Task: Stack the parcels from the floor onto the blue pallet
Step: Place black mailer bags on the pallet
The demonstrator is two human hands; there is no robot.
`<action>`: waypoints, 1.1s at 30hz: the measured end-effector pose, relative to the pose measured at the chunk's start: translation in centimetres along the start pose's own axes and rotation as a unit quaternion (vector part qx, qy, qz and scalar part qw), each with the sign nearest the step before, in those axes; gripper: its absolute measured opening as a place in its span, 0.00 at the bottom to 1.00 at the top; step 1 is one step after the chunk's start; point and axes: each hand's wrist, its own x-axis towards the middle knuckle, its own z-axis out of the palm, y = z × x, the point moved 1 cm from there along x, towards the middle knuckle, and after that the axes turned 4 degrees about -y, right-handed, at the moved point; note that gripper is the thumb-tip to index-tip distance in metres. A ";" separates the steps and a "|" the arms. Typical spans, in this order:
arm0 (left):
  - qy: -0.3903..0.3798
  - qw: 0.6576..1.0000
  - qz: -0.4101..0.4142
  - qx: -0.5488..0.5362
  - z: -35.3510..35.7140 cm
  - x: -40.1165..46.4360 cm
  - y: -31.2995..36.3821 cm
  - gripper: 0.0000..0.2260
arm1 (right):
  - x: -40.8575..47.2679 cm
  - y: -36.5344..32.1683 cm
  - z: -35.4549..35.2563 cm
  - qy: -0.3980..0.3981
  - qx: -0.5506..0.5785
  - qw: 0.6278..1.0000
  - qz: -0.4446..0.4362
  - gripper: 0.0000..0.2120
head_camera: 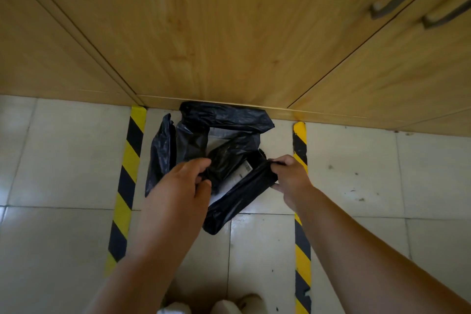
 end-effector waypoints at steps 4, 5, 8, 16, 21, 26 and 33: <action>-0.029 0.999 -0.036 0.008 1.5 -2.1 0.5 0.18 | -2.9 -1.4 -2.9 -0.026 -0.018 0.997 -0.070 0.12; -0.035 0.998 -0.039 0.018 2.0 -2.7 0.5 0.19 | -3.5 -2.0 -3.7 -0.030 -0.011 0.996 -0.082 0.11; -0.044 0.997 -0.041 0.040 2.9 -3.9 0.5 0.19 | -6.0 -4.1 -5.8 -0.053 0.028 0.993 -0.098 0.12; -0.049 0.989 -0.084 -0.110 -2.5 -8.6 4.3 0.19 | -18.2 -10.5 -10.6 -0.099 0.129 0.979 -0.125 0.14; -0.057 0.934 -0.226 -0.271 -8.3 -11.5 8.3 0.23 | -26.7 -13.7 -10.8 -0.136 0.216 0.962 -0.099 0.17; -0.073 0.841 -0.314 -0.435 -18.1 -14.0 11.1 0.20 | -35.6 -18.8 -9.7 -0.172 0.258 0.945 -0.100 0.15; -0.042 0.811 -0.262 -0.522 -32.8 -20.2 16.8 0.11 | -48.4 -28.3 -7.9 -0.185 0.266 0.937 -0.131 0.12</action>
